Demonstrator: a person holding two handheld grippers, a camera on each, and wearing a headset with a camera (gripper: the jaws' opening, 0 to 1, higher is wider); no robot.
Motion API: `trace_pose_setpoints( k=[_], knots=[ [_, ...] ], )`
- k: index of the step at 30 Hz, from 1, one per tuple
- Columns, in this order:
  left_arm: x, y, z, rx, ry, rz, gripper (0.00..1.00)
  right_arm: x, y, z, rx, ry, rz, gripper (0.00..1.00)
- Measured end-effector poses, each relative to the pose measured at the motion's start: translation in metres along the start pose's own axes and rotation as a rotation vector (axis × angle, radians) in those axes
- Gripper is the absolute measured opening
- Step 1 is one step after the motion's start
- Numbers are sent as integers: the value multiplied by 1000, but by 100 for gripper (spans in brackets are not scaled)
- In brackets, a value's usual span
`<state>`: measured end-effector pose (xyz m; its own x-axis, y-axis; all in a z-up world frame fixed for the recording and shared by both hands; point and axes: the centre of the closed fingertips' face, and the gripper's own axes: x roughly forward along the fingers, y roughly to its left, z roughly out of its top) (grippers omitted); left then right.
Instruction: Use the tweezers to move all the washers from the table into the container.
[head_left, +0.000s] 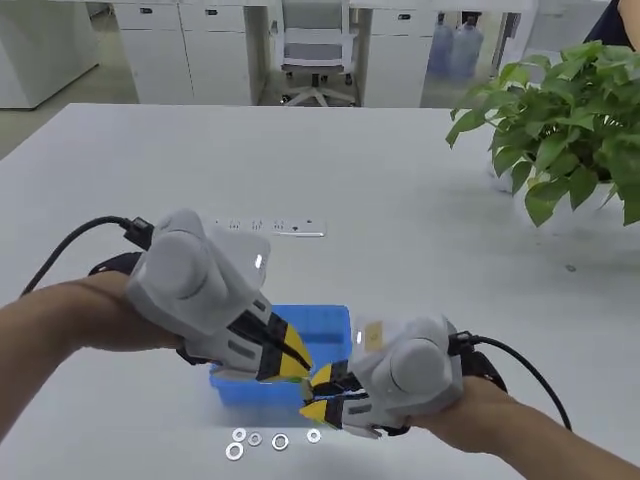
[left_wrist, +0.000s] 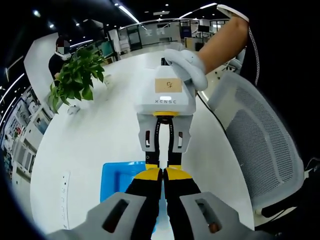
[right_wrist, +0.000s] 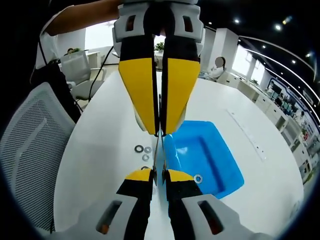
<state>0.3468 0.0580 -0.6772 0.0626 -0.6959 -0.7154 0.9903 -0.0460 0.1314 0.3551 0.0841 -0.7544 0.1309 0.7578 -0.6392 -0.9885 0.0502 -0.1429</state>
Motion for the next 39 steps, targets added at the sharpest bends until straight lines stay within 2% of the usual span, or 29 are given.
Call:
trace_pose_setpoints(
  k=[21, 39],
  knots=[
    [17, -11, -14, -24, 17, -38, 5, 15, 13, -16, 49, 1, 20, 12],
    [29, -11, -22, -40, 24, -55, 5, 21, 14, -27, 70, 9, 33, 12]
  ],
)
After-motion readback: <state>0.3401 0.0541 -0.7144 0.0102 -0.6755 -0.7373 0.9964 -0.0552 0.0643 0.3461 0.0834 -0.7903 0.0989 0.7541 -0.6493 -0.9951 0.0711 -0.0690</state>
